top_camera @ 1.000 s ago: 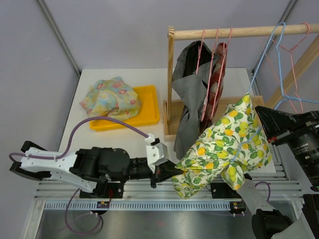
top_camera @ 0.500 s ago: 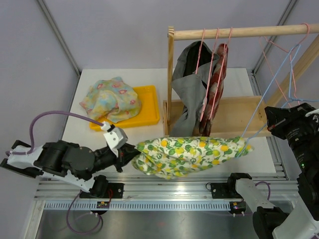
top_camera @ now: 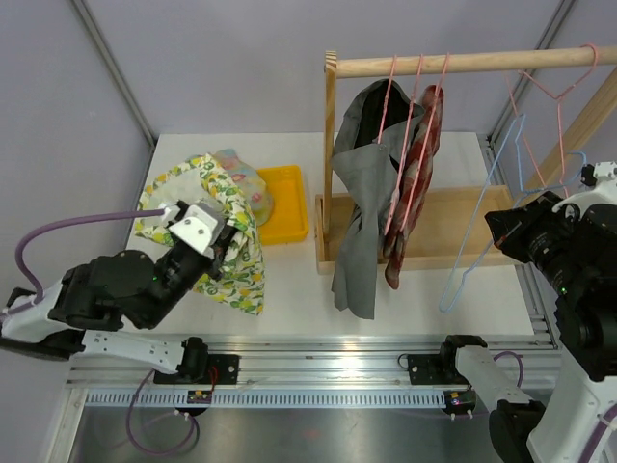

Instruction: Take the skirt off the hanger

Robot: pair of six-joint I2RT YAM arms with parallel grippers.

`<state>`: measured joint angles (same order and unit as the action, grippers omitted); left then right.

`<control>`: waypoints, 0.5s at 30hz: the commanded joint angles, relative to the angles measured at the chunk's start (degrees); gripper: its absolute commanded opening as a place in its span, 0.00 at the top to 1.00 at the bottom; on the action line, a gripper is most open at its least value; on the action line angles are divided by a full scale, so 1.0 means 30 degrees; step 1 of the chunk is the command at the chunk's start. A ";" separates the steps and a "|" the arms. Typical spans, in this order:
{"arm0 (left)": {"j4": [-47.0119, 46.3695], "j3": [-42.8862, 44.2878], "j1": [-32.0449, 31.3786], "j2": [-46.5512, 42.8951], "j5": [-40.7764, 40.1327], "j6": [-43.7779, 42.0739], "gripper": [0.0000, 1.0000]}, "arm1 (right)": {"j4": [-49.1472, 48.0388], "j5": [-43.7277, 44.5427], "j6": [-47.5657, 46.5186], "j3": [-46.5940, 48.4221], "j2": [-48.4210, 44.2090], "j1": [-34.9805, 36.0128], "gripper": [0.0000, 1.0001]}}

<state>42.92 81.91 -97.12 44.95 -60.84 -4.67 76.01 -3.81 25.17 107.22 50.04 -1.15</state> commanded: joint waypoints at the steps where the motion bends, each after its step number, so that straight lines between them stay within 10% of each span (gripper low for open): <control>1: -0.1272 0.1084 0.3621 0.1653 0.2723 -0.2194 1.00 | -0.1780 -0.0925 -0.0479 0.0149 0.0750 0.0119 1.00; 15: -0.4752 0.5917 2.4749 0.8599 1.2423 -0.0733 1.00 | -0.3950 -0.1572 -0.1357 0.0265 0.3298 0.0119 1.00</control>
<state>37.26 93.21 -30.11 71.00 -31.57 -9.63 67.85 -7.44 23.27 106.48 58.98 -1.13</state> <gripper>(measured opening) 0.027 0.041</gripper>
